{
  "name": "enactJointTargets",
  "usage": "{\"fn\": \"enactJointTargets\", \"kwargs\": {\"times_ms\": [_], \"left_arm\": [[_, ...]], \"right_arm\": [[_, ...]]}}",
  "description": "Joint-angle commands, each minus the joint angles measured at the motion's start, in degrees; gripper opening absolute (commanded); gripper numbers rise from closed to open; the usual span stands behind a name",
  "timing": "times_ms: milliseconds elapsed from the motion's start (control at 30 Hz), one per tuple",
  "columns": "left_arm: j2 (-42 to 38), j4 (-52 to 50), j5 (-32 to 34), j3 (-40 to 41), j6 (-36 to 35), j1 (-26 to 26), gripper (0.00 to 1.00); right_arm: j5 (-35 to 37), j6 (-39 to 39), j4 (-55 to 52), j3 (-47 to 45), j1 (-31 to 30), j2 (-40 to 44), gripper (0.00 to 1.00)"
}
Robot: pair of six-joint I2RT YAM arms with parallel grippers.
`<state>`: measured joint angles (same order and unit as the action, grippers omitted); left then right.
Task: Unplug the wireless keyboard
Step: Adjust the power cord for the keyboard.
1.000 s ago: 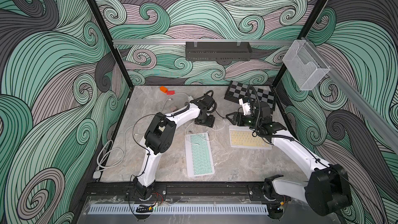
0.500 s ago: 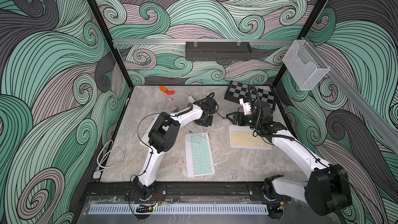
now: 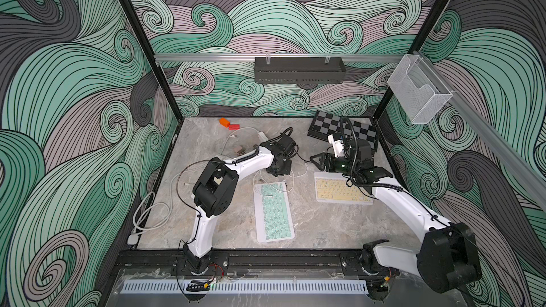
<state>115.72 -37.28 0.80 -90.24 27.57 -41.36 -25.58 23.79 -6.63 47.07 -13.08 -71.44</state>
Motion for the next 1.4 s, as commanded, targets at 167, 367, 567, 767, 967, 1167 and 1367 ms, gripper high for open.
{"fn": "enactJointTargets", "kwargs": {"times_ms": [167,367,567,767,967,1167,1367], "left_arm": [[5.0,3.79,-1.54,-9.5,-4.08,-0.78,0.0],[15.01,0.42,1.71,-20.08,-6.99,-0.34,0.0],[17.42,0.06,2.02,-18.61,-6.82,-0.34,0.0],[13.81,2.85,-1.06,-10.84,-5.34,-0.73,0.0],[7.05,7.45,-4.06,0.95,-2.82,-2.26,0.0],[1.5,8.98,-5.96,7.23,-2.42,-4.4,0.0],[-2.99,10.88,-7.14,14.13,-1.39,-4.8,0.0]], "right_arm": [[0.92,2.37,0.8,-0.66,1.82,0.67,0.66],[1.32,3.15,0.13,-0.59,3.67,2.6,0.66],[1.03,3.19,-0.24,-0.38,4.71,3.17,0.67],[1.15,3.41,-0.29,-0.4,5.04,3.15,0.67],[1.33,3.5,-0.23,0.31,5.52,2.67,0.67],[1.11,3.74,0.11,0.31,5.81,2.4,0.68],[1.24,3.89,0.48,-0.31,5.96,2.36,0.68]]}}
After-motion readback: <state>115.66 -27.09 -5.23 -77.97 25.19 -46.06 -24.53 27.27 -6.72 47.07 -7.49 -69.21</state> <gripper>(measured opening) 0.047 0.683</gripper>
